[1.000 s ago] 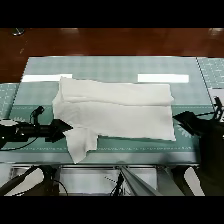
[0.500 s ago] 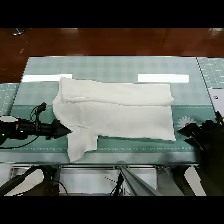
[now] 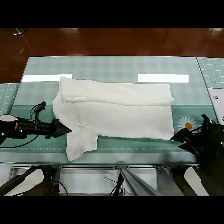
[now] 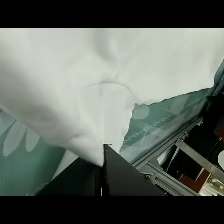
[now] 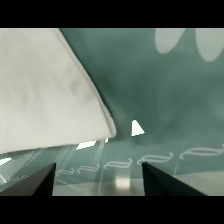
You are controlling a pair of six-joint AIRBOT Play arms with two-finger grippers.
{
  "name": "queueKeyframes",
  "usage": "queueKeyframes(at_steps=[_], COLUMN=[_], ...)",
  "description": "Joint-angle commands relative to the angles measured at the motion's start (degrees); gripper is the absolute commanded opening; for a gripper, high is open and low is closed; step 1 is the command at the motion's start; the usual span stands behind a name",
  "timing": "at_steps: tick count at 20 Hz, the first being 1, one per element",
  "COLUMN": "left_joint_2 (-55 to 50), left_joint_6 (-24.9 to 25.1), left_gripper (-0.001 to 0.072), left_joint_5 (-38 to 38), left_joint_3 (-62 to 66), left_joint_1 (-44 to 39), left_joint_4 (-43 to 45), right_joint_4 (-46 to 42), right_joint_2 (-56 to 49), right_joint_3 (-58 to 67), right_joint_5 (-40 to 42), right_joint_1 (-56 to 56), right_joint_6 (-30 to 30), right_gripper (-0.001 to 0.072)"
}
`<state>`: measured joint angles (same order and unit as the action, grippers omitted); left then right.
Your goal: Fold the shirts.
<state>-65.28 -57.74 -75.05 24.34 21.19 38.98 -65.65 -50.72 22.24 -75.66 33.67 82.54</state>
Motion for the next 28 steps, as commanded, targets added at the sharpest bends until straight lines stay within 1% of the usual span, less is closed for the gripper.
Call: queueKeyframes(at_steps=[1, 4, 6, 7, 8, 9, 10, 11, 12, 14, 17, 19, 21, 22, 25, 28], left_joint_2=[0.0, 0.0, 0.0, 0.0, 0.0, 0.0, 0.0, 0.0, 0.0, -0.1, -0.1, -1.0, -5.6, -9.0, -19.2, -29.0], left_joint_6=[0.0, 0.0, 0.0, 0.0, 0.0, 0.0, 0.0, 0.0, 0.0, 0.0, -0.4, -3.8, -6.3, -7.6, -12.0, -17.9], left_gripper=[0.0018, 0.0018, 0.0018, 0.0018, 0.0018, 0.0017, 0.0018, 0.0017, 0.0018, 0.0018, 0.0018, 0.0016, 0.0016, 0.0016, 0.0016, 0.0016], left_joint_5=[0.2, 0.9, 1.1, 1.1, 1.1, 1.1, 1.1, 1.2, 1.3, 0.5, -2.4, 0.1, 1.0, 0.9, 0.9, 0.8], left_joint_3=[0.1, 0.1, 0.1, 0.1, 0.1, 0.1, 0.1, 0.1, 0.2, 1.7, 8.2, 13.0, 19.1, 23.0, 35.4, 49.7], left_joint_1=[0.0, 0.0, 0.0, 0.0, 0.0, 0.0, 0.0, 0.0, 0.0, 0.0, 0.0, -0.2, -1.1, -2.1, -6.2, -9.7], left_joint_4=[0.0, 0.0, -0.1, -0.1, -0.1, -0.1, 0.0, -0.1, -0.1, -0.1, 0.0, 0.0, 0.0, 0.0, 0.0, 0.0], right_joint_4=[4.1, 10.8, 13.6, 14.9, 16.5, 18.0, 19.9, 21.6, 22.3, 21.3, 21.0, 23.1, 28.4, 29.3, 29.0, 26.3], right_joint_2=[-4.4, -8.0, -10.6, -11.6, -12.1, -12.1, -12.1, -12.1, -12.1, -12.1, -12.1, -12.1, -12.2, -13.0, -19.6, -28.0], right_joint_3=[0.0, 0.0, 0.0, 0.0, 0.0, 0.0, 0.0, 0.0, 0.2, 2.1, 7.8, 12.4, 16.7, 19.1, 27.5, 35.3], right_joint_5=[4.3, 9.5, 11.1, 11.5, 11.8, 12.2, 12.2, 11.8, 10.8, 8.1, 5.9, 6.4, 6.9, 7.7, 9.4, 12.9], right_joint_1=[-0.3, -0.3, -0.3, -0.3, -0.3, -0.3, -0.3, -0.3, -0.3, -0.3, -0.3, -0.3, -0.6, -1.5, -8.1, -11.6], right_joint_6=[-0.9, -2.4, -3.8, -4.9, -6.1, -7.3, -9.4, -12.3, -15.0, -16.9, -16.6, -15.5, -15.4, -15.3, -14.6, -9.2], right_gripper=[0.0618, 0.0618, 0.0618, 0.061, 0.0566, 0.0448, 0.0276, 0.0169, 0.0033, 0.0025, 0.0025, 0.0025, 0.0025, 0.0025, 0.0025, 0.0025])
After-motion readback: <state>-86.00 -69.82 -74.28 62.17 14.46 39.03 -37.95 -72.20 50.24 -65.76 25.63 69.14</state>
